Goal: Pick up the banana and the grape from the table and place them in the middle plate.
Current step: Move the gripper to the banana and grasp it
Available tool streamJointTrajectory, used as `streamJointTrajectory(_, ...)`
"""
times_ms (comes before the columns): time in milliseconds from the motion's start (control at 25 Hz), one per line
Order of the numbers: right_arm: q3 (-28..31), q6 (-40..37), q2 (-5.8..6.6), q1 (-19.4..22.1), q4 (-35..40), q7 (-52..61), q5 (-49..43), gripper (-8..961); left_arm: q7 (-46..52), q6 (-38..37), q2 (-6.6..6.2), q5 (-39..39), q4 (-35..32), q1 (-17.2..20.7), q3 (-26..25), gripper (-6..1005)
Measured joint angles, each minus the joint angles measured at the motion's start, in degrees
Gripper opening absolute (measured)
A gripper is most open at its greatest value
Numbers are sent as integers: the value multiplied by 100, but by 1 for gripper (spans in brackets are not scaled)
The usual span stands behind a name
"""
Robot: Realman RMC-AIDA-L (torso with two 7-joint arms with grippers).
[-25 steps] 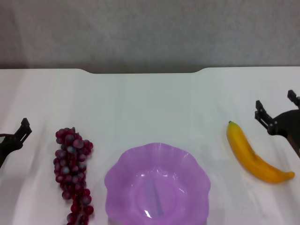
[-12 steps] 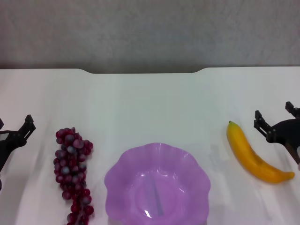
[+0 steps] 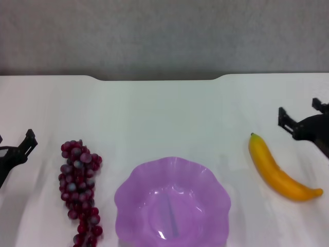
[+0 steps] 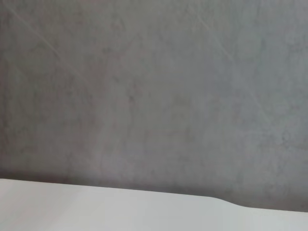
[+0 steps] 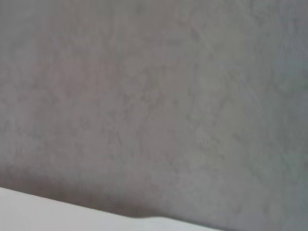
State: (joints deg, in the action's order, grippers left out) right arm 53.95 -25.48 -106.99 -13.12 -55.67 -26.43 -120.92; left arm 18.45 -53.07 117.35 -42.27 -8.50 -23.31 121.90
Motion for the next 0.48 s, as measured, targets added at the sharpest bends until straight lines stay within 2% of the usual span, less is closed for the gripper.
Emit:
streamJointTrajectory(40,324,455,-2,171,-371,-257,-10,878,0,0,-2,0,0,-1,0,892)
streamJointTrajectory(80,762,1008,-66,354,-742,-548,-11,878,0,0,-3,0,2,-1,0,892)
streamJointTrajectory(160,1627,2339,-284,590,-1344,-1115,-17,878,0,4,-5,1,13,-2,0,892)
streamJointTrajectory(240,2387,3583,-487,653,-1678,-1387,-18,878,0,7,-5,4,9,-2,-1,892)
streamJointTrajectory(280,2715,4222,-571,624,-1771,-1427,-20,878,0,8,-5,5,0,-3,0,892)
streamJointTrajectory(360,3299,5397,-653,441,-1843,-1358,-47,878,0,8,-5,7,-8,-5,0,892)
streamJointTrajectory(480,3946,6690,-697,69,-1865,-972,-473,878,0,8,-4,9,-11,-11,5,892)
